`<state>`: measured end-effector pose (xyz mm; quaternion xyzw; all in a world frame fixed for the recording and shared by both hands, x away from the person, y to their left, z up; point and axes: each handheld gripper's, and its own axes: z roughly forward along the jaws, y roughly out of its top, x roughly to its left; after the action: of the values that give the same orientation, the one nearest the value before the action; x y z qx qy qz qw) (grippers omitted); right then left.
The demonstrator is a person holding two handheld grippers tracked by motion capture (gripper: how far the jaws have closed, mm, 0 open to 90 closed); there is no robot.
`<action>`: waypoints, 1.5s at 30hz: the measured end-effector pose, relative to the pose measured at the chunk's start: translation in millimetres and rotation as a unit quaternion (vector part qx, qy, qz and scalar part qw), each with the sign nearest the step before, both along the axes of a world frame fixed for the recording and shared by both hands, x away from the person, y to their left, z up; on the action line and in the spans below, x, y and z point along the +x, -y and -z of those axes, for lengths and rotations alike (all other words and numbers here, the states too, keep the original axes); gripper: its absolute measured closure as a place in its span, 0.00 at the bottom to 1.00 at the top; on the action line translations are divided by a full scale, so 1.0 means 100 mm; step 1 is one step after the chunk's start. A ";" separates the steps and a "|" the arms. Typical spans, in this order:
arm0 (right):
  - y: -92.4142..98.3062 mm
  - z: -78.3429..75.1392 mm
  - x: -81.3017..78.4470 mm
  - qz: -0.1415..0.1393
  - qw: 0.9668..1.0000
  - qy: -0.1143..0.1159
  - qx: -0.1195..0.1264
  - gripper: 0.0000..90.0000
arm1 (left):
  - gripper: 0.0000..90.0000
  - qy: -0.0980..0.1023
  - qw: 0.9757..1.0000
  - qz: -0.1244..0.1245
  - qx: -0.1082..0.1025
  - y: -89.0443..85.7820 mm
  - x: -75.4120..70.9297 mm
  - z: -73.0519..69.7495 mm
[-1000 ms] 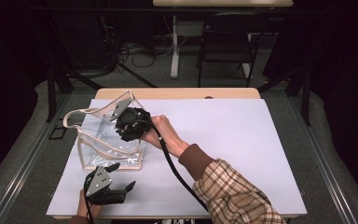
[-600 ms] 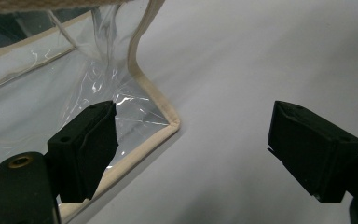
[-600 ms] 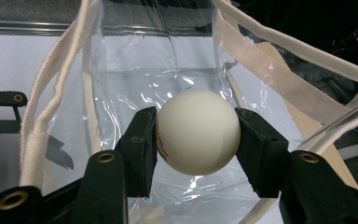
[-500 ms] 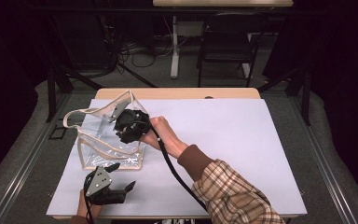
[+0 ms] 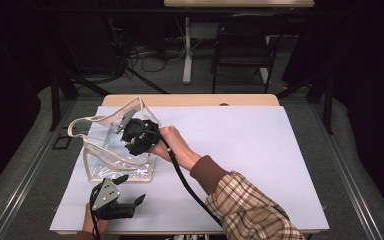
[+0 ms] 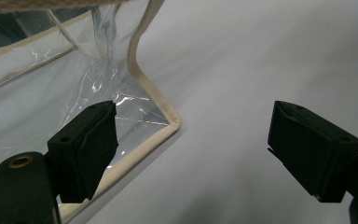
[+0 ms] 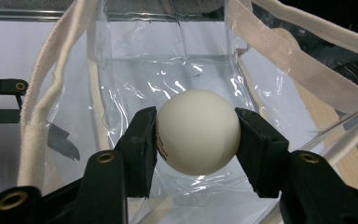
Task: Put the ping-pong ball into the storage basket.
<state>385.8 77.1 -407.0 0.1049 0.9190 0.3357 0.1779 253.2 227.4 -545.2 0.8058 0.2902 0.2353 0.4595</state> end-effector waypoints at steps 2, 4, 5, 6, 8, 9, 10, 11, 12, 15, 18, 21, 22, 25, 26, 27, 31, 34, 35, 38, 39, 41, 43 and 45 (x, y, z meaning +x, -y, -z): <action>0.00 0.01 0.00 -0.001 1.000 -0.001 -0.005 0.56 | 0.18 0.000 1.000 0.000 0.000 0.00 0.00 0.00; -0.01 0.01 0.00 -0.001 1.000 -0.002 -0.006 0.56 | 0.18 0.000 1.000 0.000 0.000 0.00 0.00 0.00; -0.01 0.01 0.01 -0.001 1.000 -0.003 -0.007 0.56 | 0.18 0.000 1.000 0.000 0.000 0.00 0.00 0.00; -0.01 0.01 0.01 -0.001 1.000 -0.003 -0.008 0.56 | 0.18 0.000 1.000 0.000 0.000 0.00 0.00 0.00; -0.01 0.02 0.01 0.000 1.000 -0.005 -0.009 0.56 | 0.18 0.000 1.000 0.000 0.000 0.00 0.00 0.00; -0.01 0.02 0.01 0.000 1.000 -0.007 -0.012 0.56 | 0.18 0.000 1.000 0.000 0.000 0.00 0.00 0.00; -0.01 0.02 0.01 0.000 1.000 -0.006 -0.014 0.56 | 0.18 0.000 1.000 0.000 0.000 0.00 0.00 0.00; -0.01 0.02 0.01 0.000 1.000 -0.007 -0.015 0.56 | 0.18 0.000 1.000 0.000 0.000 0.00 0.00 0.00; -0.01 0.02 0.01 -0.001 1.000 -0.008 -0.014 0.56 | 0.18 0.000 1.000 0.000 0.000 0.00 0.00 0.00; -0.01 0.02 0.01 0.000 1.000 -0.008 -0.015 0.54 | 0.18 0.000 1.000 0.000 0.000 0.00 0.00 0.00; -0.01 0.02 0.01 0.002 1.000 -0.007 -0.017 0.49 | 0.18 0.000 1.000 0.000 0.000 0.00 0.00 0.00; 0.01 0.00 0.01 0.001 1.000 -0.009 -0.010 0.45 | 0.18 0.000 1.000 0.000 0.000 0.00 0.00 0.00; 0.02 0.00 0.02 0.000 1.000 -0.010 -0.010 0.44 | 0.18 0.000 1.000 0.000 0.000 0.00 0.00 0.00; 0.05 -0.03 0.03 0.001 1.000 -0.013 -0.004 0.38 | 0.18 0.000 1.000 0.000 0.000 0.00 0.00 0.00; 0.07 -0.03 0.03 0.002 1.000 -0.015 -0.002 0.36 | 0.18 0.000 1.000 0.000 0.000 0.00 0.00 0.00; 0.09 -0.05 0.03 0.003 1.000 -0.017 0.002 0.34 | 0.18 0.000 1.000 0.000 0.000 0.00 0.00 0.00; 0.16 -0.09 0.03 -0.003 1.000 -0.020 0.016 0.30 | 0.18 0.000 1.000 0.000 0.000 0.00 0.00 0.00; 0.22 -0.14 0.02 -0.004 0.999 -0.024 0.028 0.27 | 0.18 0.000 1.000 0.002 0.000 0.00 0.00 0.00; 0.23 -0.14 0.02 -0.004 0.999 -0.024 0.031 0.26 | 0.18 0.000 1.000 0.002 0.000 0.00 0.00 0.00; 0.30 -0.16 0.02 -0.003 0.999 -0.027 0.038 0.21 | 0.18 0.000 1.000 0.001 0.000 0.00 0.00 -0.01; 0.32 -0.16 0.02 -0.004 0.999 -0.029 0.039 0.20 | 0.18 0.000 1.000 0.001 0.000 0.00 0.00 0.00; 0.36 -0.15 0.02 -0.002 0.999 -0.033 0.040 0.18 | 0.18 0.000 1.000 0.000 0.000 0.00 0.00 0.00; 0.41 -0.15 0.02 -0.001 0.998 -0.033 0.045 0.16 | 0.18 0.000 1.000 0.000 0.000 0.00 0.00 -0.01; 0.44 -0.15 0.01 0.001 0.998 -0.035 0.049 0.16 | 0.18 0.001 1.000 0.000 0.001 0.00 0.00 -0.01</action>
<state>387.2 32.6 -392.2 0.1263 0.9070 0.3764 0.1402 253.3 227.1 -544.6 0.8060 0.2899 0.2362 0.4589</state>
